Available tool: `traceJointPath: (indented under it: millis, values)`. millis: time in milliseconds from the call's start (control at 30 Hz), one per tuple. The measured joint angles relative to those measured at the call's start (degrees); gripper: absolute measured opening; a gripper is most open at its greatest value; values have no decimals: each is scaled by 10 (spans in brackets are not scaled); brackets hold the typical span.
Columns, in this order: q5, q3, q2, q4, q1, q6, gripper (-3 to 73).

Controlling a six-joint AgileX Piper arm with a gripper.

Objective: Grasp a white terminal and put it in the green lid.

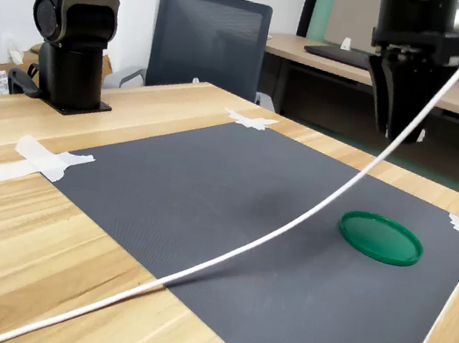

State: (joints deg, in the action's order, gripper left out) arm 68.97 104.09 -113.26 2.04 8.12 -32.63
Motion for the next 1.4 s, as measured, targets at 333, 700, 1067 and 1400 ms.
traceJointPath:
  millis: [333, 700, 1067, 1400]
  values:
    - [8, 10, -77, -2, 17, 4, 260]
    - [-31, 19, -100, -13, 29, 1, 260]
    - [-33, 34, -120, -2, 31, 0, 278]
    - [-32, 35, -126, -2, 31, -1, 424]
